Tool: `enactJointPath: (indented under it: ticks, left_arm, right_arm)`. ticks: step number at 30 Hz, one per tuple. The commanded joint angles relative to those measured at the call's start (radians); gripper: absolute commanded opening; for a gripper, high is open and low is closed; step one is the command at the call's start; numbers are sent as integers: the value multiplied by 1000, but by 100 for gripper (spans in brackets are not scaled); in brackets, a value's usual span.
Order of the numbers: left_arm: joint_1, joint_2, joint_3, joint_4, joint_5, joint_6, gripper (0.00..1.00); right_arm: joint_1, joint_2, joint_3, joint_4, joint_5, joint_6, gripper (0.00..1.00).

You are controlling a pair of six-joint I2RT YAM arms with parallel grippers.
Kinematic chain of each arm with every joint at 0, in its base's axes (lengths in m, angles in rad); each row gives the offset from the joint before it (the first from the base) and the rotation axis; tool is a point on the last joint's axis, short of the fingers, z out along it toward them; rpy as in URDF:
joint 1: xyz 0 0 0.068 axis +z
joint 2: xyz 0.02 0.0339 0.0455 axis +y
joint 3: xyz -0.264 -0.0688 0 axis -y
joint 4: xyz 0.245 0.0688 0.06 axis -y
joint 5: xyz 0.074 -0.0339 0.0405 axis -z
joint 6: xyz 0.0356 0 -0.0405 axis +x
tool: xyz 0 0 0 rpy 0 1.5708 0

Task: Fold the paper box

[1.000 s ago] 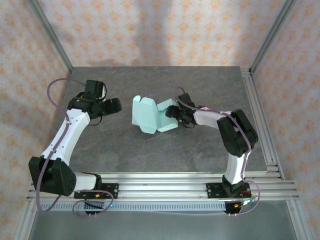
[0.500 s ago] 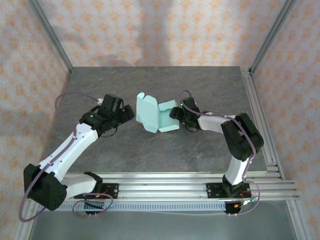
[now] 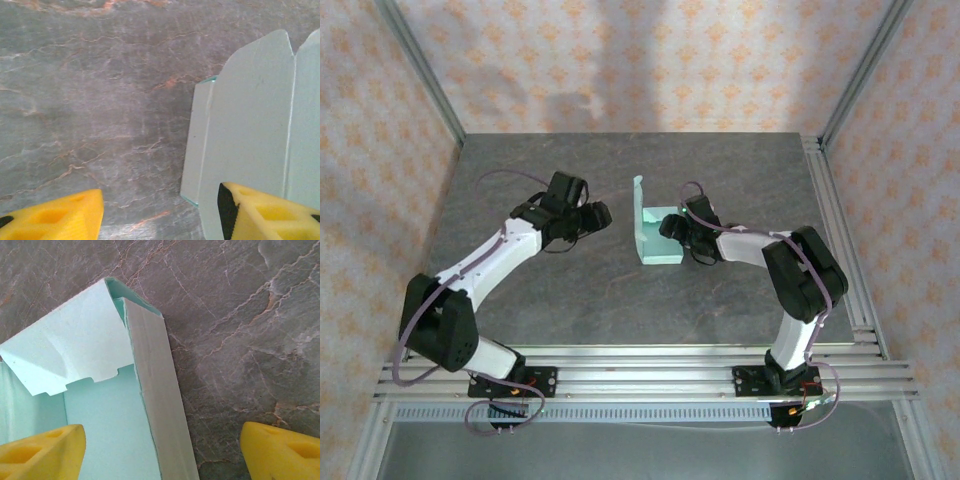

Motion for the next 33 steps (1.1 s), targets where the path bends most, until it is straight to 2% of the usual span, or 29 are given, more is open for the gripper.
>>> enactJointPath:
  ticks: [1, 7, 10, 13, 16, 18, 23, 25, 33]
  left_arm:
    - [-4, 13, 57, 22, 67, 60, 63]
    - [-4, 22, 73, -21, 15, 91, 75]
    - [-5, 12, 55, -25, -23, 98, 82]
    - [-5, -10, 25, -18, -50, 106, 86]
    - [-5, -40, -2, -20, -77, 125, 87]
    - [-4, -60, -12, -31, -88, 144, 87]
    - [-4, -71, -17, -62, -77, 193, 87]
    - [-2, -70, -21, -66, -75, 194, 87]
    - [11, -119, -47, -39, -44, 171, 87]
  right_arm:
    - [-18, -14, -13, -17, 26, -9, 81]
    - [-21, -72, -31, -26, 40, -49, 82]
    - [-22, -118, -38, -46, 42, -130, 84]
    - [-22, -143, -15, -77, -2, -369, 85]
    - [-27, -139, 34, -157, -87, -711, 82]
    - [-53, -127, 102, -253, -131, -871, 84]
    - [-166, -34, 301, -393, -346, -1033, 79]
    - [-180, 31, 412, -511, -424, -1134, 78]
    - [-191, 334, 857, -995, -573, -1417, 76]
